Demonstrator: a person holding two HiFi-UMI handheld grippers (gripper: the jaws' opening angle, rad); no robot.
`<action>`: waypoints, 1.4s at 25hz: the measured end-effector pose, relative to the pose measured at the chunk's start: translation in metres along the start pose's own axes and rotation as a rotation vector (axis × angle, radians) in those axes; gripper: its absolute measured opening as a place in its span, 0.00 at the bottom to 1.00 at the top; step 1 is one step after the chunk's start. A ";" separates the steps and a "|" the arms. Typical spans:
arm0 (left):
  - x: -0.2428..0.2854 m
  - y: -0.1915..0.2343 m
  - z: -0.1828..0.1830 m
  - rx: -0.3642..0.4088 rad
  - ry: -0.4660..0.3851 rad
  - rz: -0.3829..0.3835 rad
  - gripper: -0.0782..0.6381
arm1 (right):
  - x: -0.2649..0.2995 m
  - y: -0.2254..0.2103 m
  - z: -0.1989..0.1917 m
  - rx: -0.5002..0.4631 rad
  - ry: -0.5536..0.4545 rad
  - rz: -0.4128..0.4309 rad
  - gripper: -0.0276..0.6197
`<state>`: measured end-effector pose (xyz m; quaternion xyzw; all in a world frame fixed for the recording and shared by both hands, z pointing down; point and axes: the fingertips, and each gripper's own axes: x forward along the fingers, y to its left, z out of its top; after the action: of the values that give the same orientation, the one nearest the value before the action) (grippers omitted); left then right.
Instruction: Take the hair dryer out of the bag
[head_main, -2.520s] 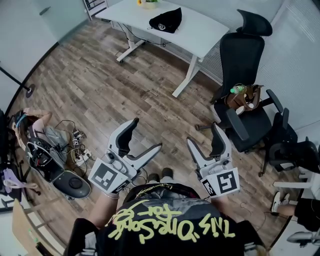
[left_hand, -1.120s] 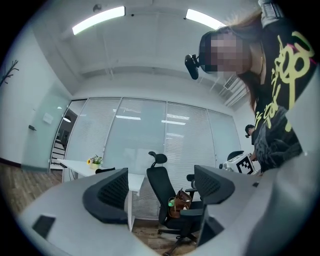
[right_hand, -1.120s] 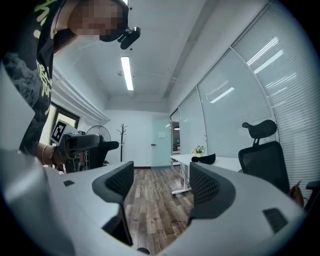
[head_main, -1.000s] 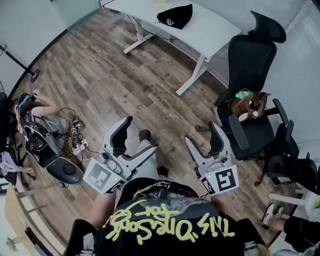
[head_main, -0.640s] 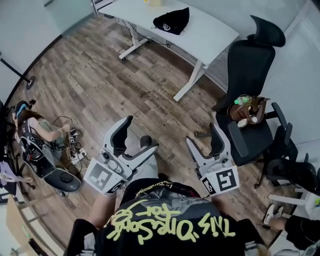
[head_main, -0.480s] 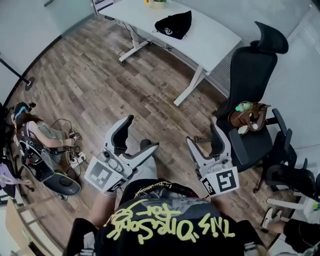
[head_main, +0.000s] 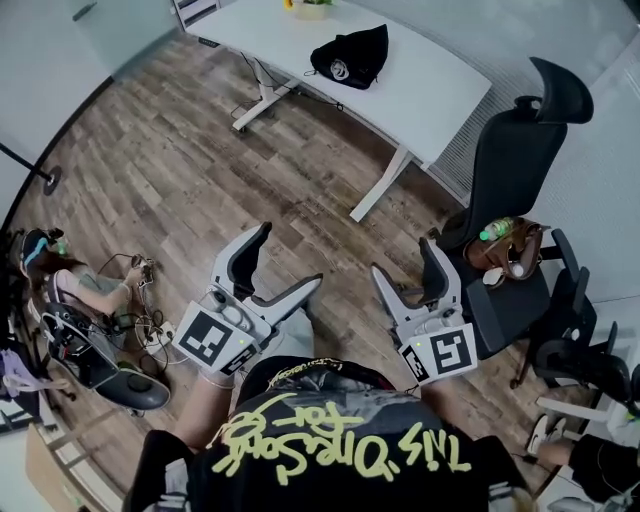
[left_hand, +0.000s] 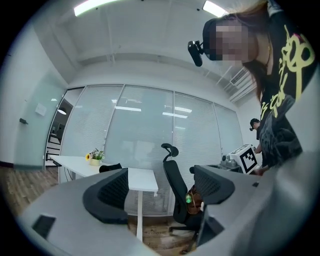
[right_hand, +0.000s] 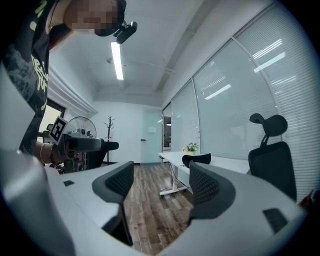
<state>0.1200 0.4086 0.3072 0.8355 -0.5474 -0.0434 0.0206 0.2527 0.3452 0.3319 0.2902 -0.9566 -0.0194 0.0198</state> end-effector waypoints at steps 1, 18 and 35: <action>0.004 0.008 -0.002 -0.003 0.015 0.004 0.67 | 0.007 -0.002 0.000 0.001 0.003 -0.003 0.55; 0.054 0.140 -0.003 -0.024 0.133 0.018 0.67 | 0.141 -0.028 0.004 0.015 0.038 -0.015 0.55; 0.097 0.177 -0.002 -0.046 0.111 -0.038 0.67 | 0.184 -0.056 0.004 0.020 0.052 -0.057 0.55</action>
<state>-0.0035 0.2491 0.3190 0.8463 -0.5282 -0.0100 0.0690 0.1302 0.1965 0.3304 0.3181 -0.9471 -0.0029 0.0413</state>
